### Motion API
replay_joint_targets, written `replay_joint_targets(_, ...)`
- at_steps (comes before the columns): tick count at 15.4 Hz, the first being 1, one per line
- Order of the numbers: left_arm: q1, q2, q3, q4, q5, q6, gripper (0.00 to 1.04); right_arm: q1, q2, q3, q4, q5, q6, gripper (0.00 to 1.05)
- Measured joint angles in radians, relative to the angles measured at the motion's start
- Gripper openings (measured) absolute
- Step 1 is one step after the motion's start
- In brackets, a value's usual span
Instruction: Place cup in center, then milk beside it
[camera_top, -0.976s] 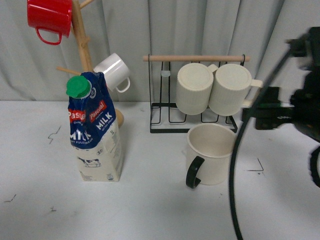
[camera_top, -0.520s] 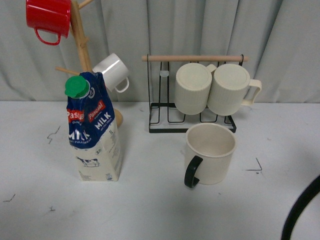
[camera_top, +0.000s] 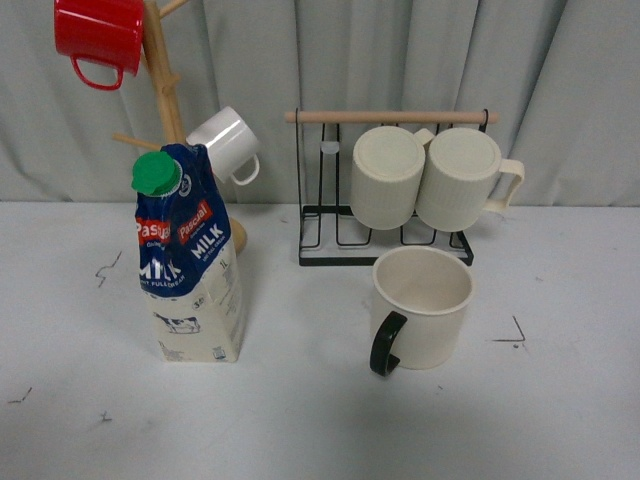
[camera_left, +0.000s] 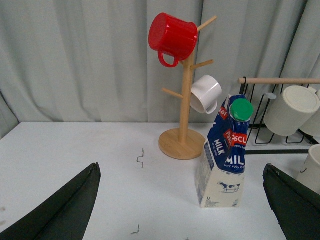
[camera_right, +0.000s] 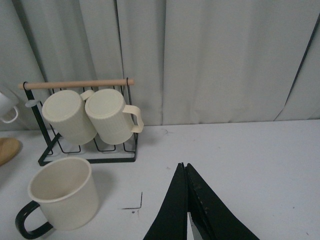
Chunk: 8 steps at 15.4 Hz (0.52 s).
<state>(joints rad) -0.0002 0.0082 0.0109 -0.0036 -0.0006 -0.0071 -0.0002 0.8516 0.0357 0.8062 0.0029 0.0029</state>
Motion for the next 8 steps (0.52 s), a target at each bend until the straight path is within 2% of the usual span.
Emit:
replay_joint_targets(2,0.0,0.0,0.0,0.0,0.0,0.0,0.98,0.0,-0.117,-0.019,-0.1,0.0,0.0,0.02)
replay_joint_targets(8,0.0,0.0,0.0,0.0,0.0,0.0,0.98,0.0,-0.311,-0.024,-0.273,0.0,0.0,0.02)
